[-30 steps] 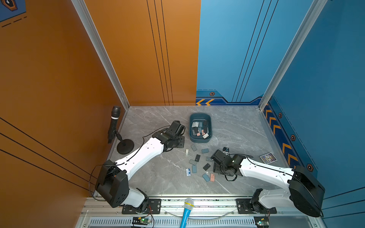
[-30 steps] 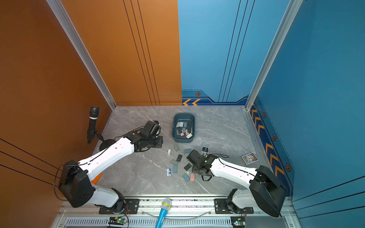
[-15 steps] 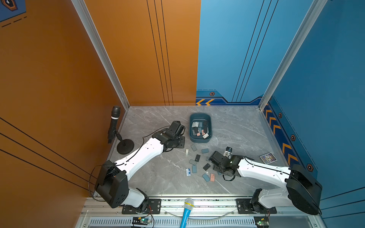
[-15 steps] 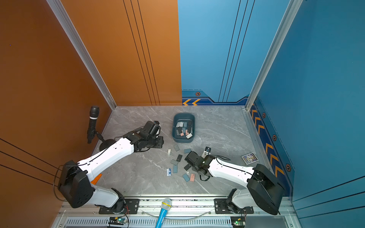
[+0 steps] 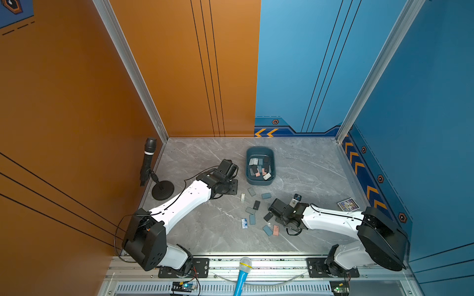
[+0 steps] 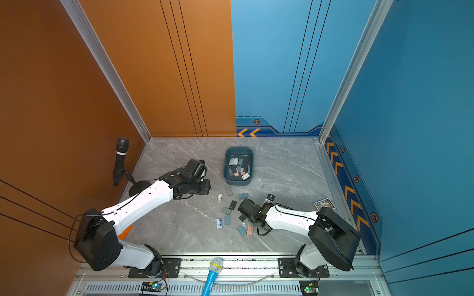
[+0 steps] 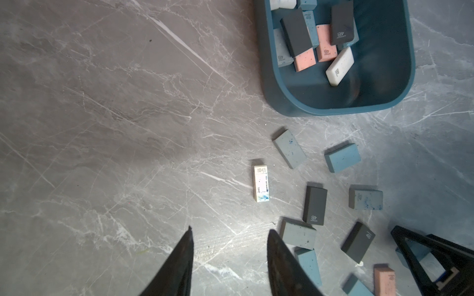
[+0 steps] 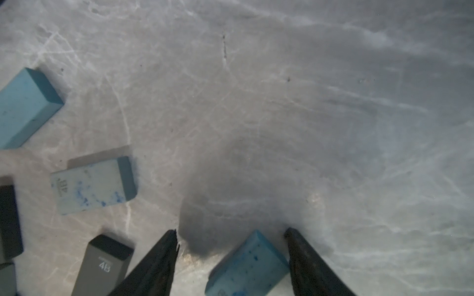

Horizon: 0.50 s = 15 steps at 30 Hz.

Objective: Put the eraser in the storage box
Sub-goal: Adjust the eraser at the center of the board.

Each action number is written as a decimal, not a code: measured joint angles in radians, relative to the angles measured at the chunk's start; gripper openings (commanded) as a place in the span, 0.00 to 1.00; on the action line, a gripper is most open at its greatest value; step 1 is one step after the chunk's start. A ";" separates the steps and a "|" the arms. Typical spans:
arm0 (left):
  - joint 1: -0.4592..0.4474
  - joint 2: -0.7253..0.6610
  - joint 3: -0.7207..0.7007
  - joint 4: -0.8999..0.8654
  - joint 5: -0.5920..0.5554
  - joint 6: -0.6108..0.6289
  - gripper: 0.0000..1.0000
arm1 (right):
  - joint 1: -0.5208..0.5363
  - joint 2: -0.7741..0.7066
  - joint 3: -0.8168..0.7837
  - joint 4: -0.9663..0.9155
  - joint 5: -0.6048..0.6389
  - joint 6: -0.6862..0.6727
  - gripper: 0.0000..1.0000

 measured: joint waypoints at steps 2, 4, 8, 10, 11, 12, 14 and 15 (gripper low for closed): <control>0.000 -0.002 -0.008 0.003 0.002 0.000 0.48 | 0.001 0.000 0.000 -0.001 0.000 0.001 0.69; 0.000 -0.002 -0.013 0.005 0.002 0.000 0.48 | 0.008 0.000 0.000 -0.005 -0.001 0.002 0.69; 0.003 -0.002 -0.015 0.011 0.005 0.000 0.48 | 0.033 0.000 0.002 -0.027 -0.010 0.003 0.69; 0.007 -0.002 -0.015 0.014 0.006 0.000 0.48 | 0.045 0.000 0.003 -0.041 -0.013 0.005 0.69; 0.009 -0.003 -0.015 0.015 0.006 0.000 0.48 | 0.049 0.000 0.004 -0.049 -0.015 0.005 0.69; 0.011 -0.004 -0.016 0.015 0.007 0.000 0.48 | 0.052 0.000 0.004 -0.056 -0.017 0.005 0.69; 0.013 -0.010 -0.018 0.016 0.008 0.000 0.48 | 0.053 -0.002 0.004 -0.071 -0.019 0.006 0.69; 0.015 -0.013 -0.020 0.016 0.009 0.000 0.48 | 0.053 -0.003 0.004 -0.078 -0.021 0.009 0.68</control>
